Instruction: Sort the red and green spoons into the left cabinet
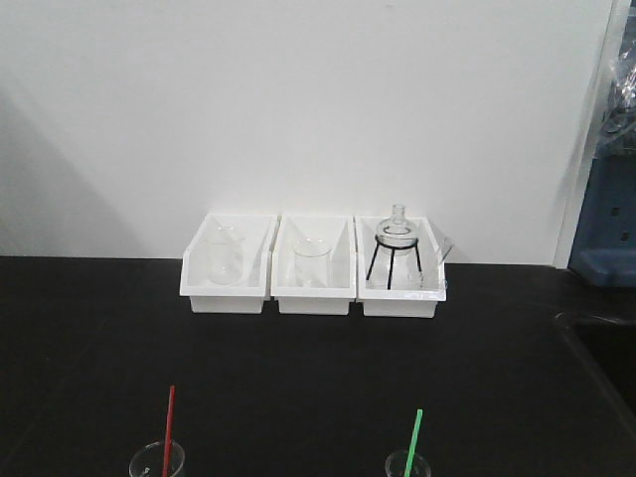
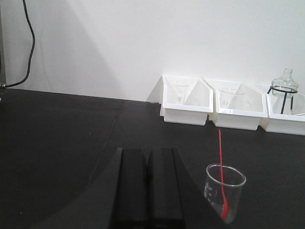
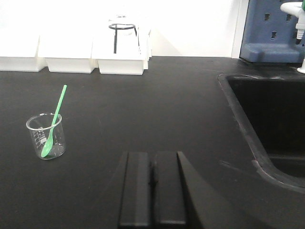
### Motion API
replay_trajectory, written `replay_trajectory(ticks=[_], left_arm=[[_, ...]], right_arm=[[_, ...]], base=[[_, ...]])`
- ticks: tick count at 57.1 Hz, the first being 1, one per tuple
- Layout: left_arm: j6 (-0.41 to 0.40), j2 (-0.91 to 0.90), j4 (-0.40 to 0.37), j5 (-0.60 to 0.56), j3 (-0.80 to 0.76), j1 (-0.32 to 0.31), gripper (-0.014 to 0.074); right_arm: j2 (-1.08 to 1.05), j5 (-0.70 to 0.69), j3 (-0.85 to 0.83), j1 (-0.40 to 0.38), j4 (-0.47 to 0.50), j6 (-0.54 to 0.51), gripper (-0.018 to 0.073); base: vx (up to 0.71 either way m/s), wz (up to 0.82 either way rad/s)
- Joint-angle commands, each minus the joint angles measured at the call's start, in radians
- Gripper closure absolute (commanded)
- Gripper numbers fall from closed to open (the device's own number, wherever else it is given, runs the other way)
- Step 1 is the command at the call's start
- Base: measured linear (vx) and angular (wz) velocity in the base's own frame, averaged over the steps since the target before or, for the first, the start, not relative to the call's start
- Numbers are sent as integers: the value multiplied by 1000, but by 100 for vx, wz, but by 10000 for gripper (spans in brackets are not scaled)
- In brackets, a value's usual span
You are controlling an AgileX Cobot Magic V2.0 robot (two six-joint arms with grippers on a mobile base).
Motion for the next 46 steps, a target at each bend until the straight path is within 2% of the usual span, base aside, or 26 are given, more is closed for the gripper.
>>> replay_trajectory(ticks=[1,46], left_arm=[[-7,-19,-8,-76,-3,-4,603],[-7,-19,-8,-76,-3,-4,603]], right_arm=[[-12,-83,6,0,-5,-6,566],[-12,-83,6,0,-7,-6,566]], base=[[0,0],[0,0]])
